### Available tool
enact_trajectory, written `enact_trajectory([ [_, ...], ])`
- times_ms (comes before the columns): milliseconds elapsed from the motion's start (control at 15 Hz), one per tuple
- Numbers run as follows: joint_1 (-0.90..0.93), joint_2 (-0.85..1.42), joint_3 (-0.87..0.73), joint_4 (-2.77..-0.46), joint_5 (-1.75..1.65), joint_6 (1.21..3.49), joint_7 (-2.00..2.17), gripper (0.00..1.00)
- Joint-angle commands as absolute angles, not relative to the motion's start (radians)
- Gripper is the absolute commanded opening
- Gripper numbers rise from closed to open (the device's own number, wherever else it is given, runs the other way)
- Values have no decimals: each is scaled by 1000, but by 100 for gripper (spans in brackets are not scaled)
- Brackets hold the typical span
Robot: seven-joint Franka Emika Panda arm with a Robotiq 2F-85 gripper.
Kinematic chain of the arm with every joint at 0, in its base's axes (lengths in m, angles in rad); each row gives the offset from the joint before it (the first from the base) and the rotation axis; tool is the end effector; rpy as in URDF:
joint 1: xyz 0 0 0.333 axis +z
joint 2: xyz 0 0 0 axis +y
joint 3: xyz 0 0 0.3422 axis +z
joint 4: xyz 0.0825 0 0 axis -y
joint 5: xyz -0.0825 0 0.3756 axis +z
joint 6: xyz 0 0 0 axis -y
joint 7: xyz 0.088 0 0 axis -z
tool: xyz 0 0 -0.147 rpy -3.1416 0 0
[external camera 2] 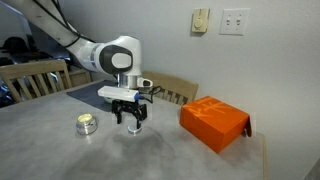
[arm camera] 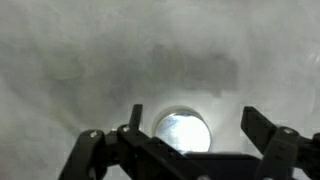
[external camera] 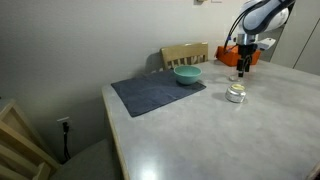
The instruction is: Close the silver container
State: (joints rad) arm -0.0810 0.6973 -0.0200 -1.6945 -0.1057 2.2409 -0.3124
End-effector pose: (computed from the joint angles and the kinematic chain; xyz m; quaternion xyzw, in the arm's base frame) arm 0.6606 -0.0724 0.1655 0.9859 0.1425 -0.0831 0.0290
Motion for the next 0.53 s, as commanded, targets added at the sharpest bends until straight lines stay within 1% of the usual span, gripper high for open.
enact_trajectory([
  [0, -108, 700, 1, -1720, -87, 2286, -326, 100],
  [467, -112, 745, 6, -1700, -85, 2316, -332, 100],
])
